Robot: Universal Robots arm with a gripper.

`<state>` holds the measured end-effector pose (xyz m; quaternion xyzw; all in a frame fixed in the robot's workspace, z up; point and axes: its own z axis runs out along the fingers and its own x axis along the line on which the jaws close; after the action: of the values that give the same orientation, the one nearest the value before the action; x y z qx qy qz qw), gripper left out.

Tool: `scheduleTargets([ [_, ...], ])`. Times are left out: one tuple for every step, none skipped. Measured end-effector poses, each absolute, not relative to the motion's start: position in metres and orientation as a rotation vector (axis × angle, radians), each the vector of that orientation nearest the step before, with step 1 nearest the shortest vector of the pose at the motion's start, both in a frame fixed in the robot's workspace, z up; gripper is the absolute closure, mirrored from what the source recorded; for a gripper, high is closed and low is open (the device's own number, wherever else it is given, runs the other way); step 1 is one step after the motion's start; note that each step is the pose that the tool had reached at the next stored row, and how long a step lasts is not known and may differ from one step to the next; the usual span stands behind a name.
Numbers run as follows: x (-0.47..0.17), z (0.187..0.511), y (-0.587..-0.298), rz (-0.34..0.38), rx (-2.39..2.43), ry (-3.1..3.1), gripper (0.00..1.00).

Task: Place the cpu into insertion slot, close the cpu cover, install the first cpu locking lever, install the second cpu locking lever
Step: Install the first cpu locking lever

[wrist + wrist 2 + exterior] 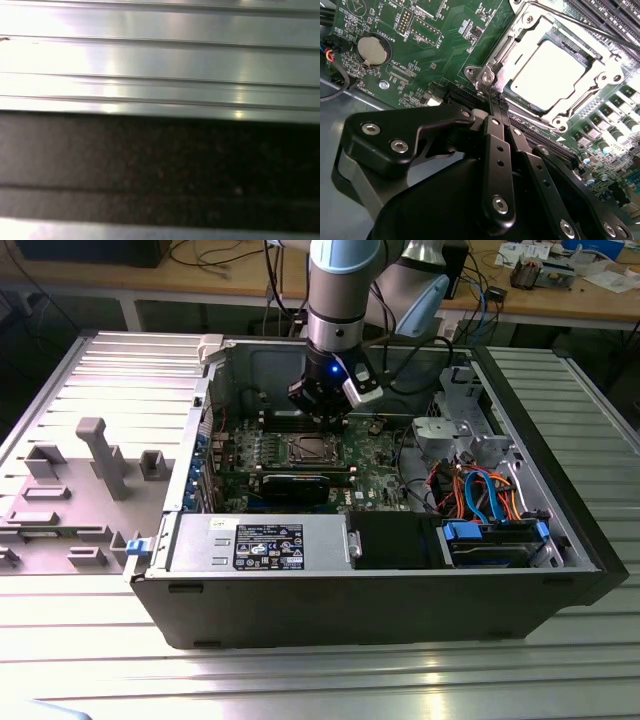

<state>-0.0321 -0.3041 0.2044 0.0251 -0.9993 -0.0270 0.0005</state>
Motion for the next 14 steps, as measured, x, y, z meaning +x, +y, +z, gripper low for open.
scheduleTargets([
  [-0.0321,0.2042,-0.3041,-0.083,0.079,-3.138,0.89],
  [-0.0320,0.2041,-0.3041,-0.081,0.079,-3.138,0.89],
  [-0.0320,0.2039,-0.3041,-0.079,0.079,-3.138,0.89],
  [-0.0320,0.2036,-0.3041,-0.078,0.079,-3.138,0.89],
  [-0.0319,0.2034,-0.3040,-0.077,0.079,-3.138,0.89],
  [-0.0319,0.2031,-0.3040,-0.076,0.079,-3.139,0.89],
  [-0.0318,0.2025,-0.3038,-0.078,0.079,-3.139,0.89],
  [-0.0318,0.2022,-0.3038,-0.077,0.079,-3.139,0.89],
  [-0.0318,0.2023,-0.3039,-0.076,0.079,-3.139,0.89],
  [-0.0319,0.2024,-0.3040,-0.075,0.079,-3.139,0.89],
  [-0.0319,0.2024,-0.3040,-0.076,0.079,-3.138,0.89],
  [-0.0319,0.2026,-0.3040,-0.077,0.079,-3.139,0.89],
  [-0.0318,0.2030,-0.3040,-0.077,0.079,-3.139,0.89],
  [-0.0318,0.2036,-0.3040,-0.077,0.079,-3.139,0.89],
])
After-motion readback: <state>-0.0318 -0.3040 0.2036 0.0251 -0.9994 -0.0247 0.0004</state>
